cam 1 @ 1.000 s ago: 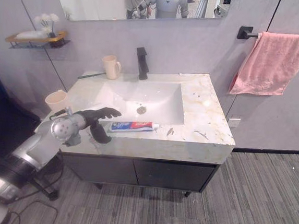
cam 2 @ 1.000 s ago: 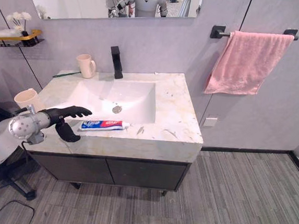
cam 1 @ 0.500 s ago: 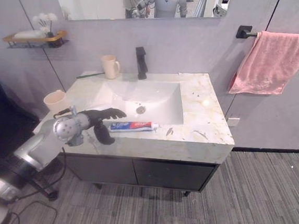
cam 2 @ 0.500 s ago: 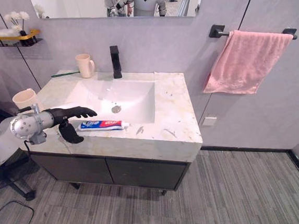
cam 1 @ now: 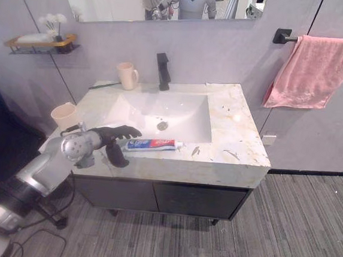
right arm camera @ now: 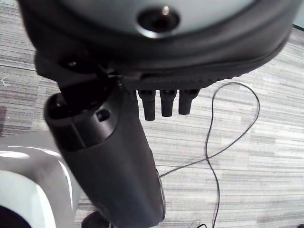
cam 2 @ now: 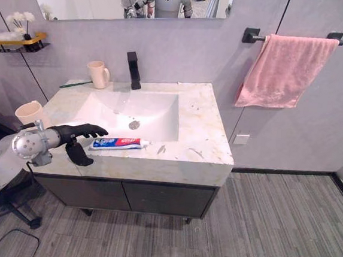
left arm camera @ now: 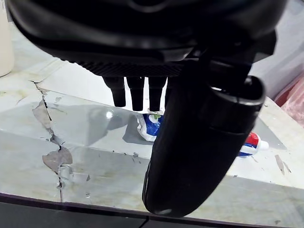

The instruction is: Organize the bathroom.

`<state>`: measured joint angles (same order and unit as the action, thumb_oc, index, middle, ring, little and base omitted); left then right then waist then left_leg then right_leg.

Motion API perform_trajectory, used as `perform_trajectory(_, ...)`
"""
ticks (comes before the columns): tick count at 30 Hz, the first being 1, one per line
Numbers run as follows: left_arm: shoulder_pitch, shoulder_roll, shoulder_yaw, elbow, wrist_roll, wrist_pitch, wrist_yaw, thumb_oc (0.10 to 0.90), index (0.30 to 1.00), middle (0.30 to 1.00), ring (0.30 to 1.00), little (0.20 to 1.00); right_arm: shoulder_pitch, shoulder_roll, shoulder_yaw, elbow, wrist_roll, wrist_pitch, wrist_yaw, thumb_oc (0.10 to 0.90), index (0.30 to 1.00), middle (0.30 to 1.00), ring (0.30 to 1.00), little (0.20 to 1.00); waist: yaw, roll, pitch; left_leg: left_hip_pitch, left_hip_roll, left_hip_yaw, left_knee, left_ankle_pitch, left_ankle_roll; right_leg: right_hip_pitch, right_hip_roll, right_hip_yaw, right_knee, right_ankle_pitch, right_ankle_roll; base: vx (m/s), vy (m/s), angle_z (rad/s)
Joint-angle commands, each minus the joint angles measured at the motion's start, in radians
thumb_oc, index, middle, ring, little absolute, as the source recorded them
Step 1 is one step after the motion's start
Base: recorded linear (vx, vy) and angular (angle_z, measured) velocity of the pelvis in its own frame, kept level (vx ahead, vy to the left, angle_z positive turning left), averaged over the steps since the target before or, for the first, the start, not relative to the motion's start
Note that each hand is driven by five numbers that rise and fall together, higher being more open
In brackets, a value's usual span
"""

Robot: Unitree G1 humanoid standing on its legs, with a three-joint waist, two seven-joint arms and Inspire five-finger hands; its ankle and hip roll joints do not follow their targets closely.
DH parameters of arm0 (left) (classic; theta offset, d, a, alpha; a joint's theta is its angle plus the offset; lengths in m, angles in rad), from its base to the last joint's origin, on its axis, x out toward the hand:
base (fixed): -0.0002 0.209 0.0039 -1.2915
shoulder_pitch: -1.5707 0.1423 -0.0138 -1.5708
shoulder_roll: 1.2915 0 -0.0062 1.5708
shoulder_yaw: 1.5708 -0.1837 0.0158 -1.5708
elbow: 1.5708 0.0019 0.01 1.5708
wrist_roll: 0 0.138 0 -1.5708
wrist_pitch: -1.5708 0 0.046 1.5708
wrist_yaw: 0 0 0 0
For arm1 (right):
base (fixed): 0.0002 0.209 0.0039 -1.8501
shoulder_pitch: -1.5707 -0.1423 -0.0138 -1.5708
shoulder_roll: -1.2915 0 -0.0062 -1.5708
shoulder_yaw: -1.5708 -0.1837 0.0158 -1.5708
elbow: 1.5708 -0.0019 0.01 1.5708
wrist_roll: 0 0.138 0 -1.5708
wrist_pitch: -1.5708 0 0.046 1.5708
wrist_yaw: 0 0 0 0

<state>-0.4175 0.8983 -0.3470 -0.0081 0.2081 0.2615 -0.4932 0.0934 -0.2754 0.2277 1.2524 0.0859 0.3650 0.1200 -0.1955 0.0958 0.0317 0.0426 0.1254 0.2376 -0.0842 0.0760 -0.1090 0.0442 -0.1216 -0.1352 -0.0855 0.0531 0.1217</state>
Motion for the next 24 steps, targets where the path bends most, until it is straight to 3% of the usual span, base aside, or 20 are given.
perform_trajectory(1,-0.120,0.044,0.107,-0.016,0.050,-0.050,0.049,0.800,0.900,0.900,0.900,0.900,-0.008,-0.039,0.030,0.024,0.010,0.037,0.008,0.800,0.900,0.900,0.900,0.900,-0.018,-0.025,-0.012,-0.129,-0.016,-0.154,0.112,-0.013,0.043,0.003,0.031,0.000,0.070,-0.026,0.033,0.00,0.000,0.00)
perform_trajectory(16,-0.117,0.037,0.115,-0.021,0.062,-0.028,0.015,0.800,0.900,0.900,0.900,0.900,-0.003,-0.038,0.025,0.013,0.027,0.036,0.011,0.800,0.900,0.900,0.900,0.900,-0.019,-0.026,-0.012,-0.134,-0.017,-0.157,0.112,-0.012,0.043,0.003,0.031,0.000,0.064,-0.023,0.034,0.00,0.000,0.00)
perform_trajectory(18,-0.120,0.033,0.110,-0.017,0.065,-0.020,0.014,0.736,0.804,0.804,0.804,0.804,-0.001,-0.037,0.024,0.011,0.031,0.034,0.010,0.800,0.900,0.900,0.900,0.900,-0.021,-0.026,-0.012,-0.136,-0.018,-0.157,0.112,-0.011,0.042,0.001,0.031,0.000,0.063,-0.023,0.034,0.00,0.000,0.00)
perform_trajectory(20,-0.120,0.033,0.109,-0.016,0.067,-0.016,0.010,0.701,0.752,0.752,0.752,0.752,0.000,-0.035,0.024,0.012,0.034,0.033,0.003,0.800,0.900,0.900,0.900,0.900,-0.021,-0.027,-0.013,-0.138,-0.019,-0.157,0.113,-0.011,0.043,0.001,0.032,0.000,0.063,-0.022,0.034,0.00,0.000,0.00)
perform_trajectory(21,-0.120,0.032,0.110,-0.011,0.070,-0.015,0.004,0.643,0.665,0.665,0.665,0.665,0.000,-0.034,0.025,0.013,0.037,0.030,0.006,0.800,0.900,0.900,0.900,0.900,-0.021,-0.027,-0.014,-0.137,-0.018,-0.157,0.111,-0.011,0.042,0.000,0.032,0.000,0.062,-0.022,0.034,0.00,0.000,0.00)
perform_trajectory(24,-0.118,0.034,0.109,-0.010,0.066,-0.003,-0.002,0.591,0.587,0.587,0.587,0.587,0.003,-0.036,0.021,0.007,0.043,0.031,0.007,0.800,0.900,0.900,0.900,0.900,-0.023,-0.027,-0.011,-0.138,-0.019,-0.158,0.113,-0.012,0.043,-0.002,0.031,-0.001,0.064,-0.022,0.034,0.00,0.000,0.00)
